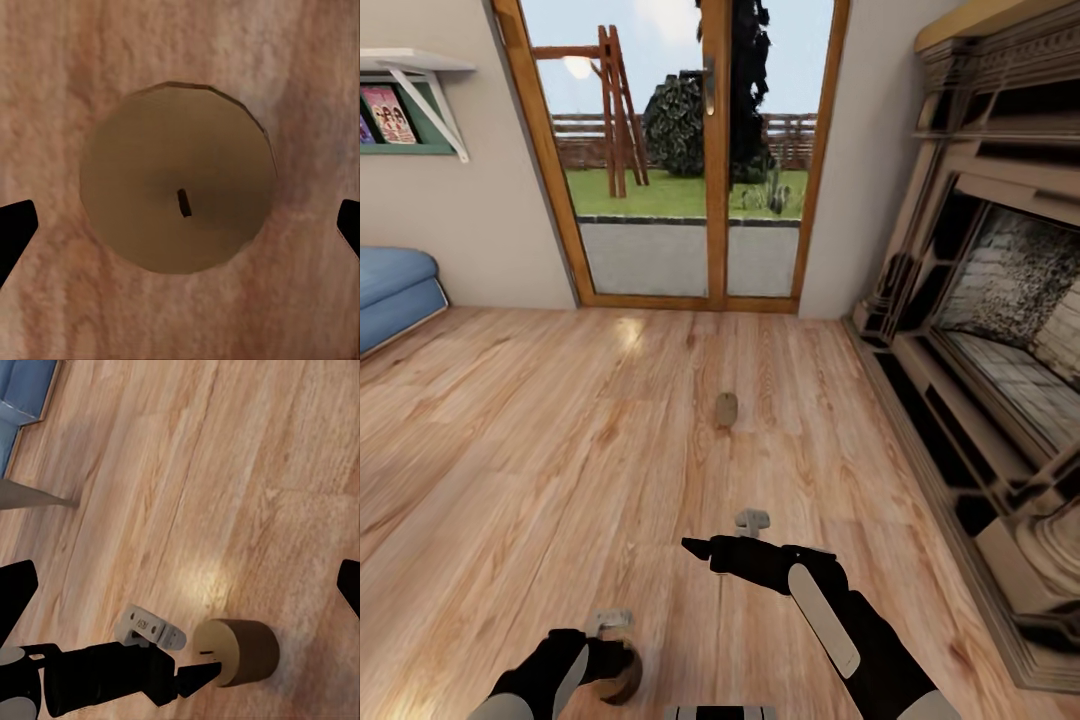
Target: Place each of the two pumpkins and all three candles from the living room inside a cabinet in the living room (use any cabinet), then make sure every cabinet is closed, and position the cauldron so it is next to a table in the living room.
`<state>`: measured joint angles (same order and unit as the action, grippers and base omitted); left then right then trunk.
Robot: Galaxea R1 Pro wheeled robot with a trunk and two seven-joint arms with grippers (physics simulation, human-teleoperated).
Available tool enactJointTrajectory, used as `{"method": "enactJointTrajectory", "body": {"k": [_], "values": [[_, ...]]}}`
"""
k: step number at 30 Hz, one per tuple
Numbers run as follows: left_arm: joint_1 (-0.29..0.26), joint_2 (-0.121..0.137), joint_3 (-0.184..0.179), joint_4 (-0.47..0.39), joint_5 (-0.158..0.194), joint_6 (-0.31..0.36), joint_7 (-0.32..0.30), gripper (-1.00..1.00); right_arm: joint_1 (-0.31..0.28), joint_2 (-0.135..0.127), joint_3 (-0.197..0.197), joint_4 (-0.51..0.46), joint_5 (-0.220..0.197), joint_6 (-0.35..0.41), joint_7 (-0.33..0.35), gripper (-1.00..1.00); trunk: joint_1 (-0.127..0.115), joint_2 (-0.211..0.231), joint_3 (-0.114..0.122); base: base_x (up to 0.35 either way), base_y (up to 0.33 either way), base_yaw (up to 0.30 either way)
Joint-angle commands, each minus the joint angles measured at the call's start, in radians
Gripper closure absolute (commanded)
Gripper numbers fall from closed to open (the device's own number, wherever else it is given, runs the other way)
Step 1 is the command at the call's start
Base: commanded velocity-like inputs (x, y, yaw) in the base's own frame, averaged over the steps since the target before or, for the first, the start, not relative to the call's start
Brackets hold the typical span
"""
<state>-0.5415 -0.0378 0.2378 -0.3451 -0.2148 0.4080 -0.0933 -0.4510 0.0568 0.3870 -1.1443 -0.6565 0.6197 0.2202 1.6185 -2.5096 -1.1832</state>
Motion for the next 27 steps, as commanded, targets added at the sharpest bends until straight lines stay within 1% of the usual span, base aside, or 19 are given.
{"method": "enactJointTrajectory", "body": {"k": [1, 10, 17, 27], "values": [[0.000, 0.000, 0.000, 0.000, 0.000, 0.000, 0.000, -1.00, 0.000, 0.000, 0.000, 0.000, 0.000, 0.000, 0.000, -1.00, 0.000, 0.000, 0.000, 0.172, 0.028, 0.000], [0.000, 0.001, 0.001, 0.000, 0.002, -0.001, 0.001, -1.00, 0.000, 0.000, 0.000, 0.000, 0.000, 0.000, -0.001, -1.00, 0.000, 0.000, 0.000, 0.123, 0.006, 0.000], [0.000, 0.001, 0.003, 0.000, 0.000, -0.001, 0.000, -1.00, 0.000, 0.000, 0.000, 0.000, 0.000, 0.000, 0.001, -1.00, 0.000, 0.000, 0.000, 0.018, 0.000, 0.000], [0.000, 0.001, 0.005, 0.000, 0.000, -0.002, -0.002, -1.00, 0.000, 0.000, 0.000, 0.000, 0.000, 0.000, 0.001, -1.00, 0.005, -0.002, -0.039, 0.001, 0.000, 0.000]]}}
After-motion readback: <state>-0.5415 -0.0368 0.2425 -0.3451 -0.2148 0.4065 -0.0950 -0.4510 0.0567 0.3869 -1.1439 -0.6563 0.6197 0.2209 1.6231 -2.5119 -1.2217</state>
